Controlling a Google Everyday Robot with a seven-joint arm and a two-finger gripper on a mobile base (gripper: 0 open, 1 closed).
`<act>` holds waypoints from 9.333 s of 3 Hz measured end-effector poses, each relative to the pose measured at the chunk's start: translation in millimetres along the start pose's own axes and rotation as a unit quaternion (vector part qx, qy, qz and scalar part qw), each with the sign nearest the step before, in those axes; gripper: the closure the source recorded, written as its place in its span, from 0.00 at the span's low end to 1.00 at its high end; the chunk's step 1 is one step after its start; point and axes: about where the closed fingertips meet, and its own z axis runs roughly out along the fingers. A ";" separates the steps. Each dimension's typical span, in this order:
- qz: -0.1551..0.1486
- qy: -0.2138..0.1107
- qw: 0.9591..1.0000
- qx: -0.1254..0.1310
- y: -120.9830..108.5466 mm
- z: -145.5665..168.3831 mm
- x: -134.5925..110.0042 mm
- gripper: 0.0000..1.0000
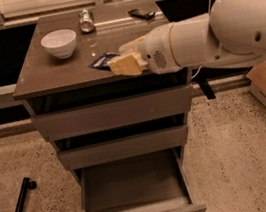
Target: Place rxbar blueberry into bottom drawer
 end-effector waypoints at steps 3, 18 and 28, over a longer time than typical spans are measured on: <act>-0.008 0.020 0.999 -0.050 23.1 3.6 27.2 1.00; 0.111 0.038 0.970 -0.215 -11.1 244.9 457.5 1.00; 0.238 0.125 0.954 -0.135 10.5 338.6 720.0 0.14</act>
Offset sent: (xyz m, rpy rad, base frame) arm -0.0219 0.0076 0.0010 0.0096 -0.0032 0.0916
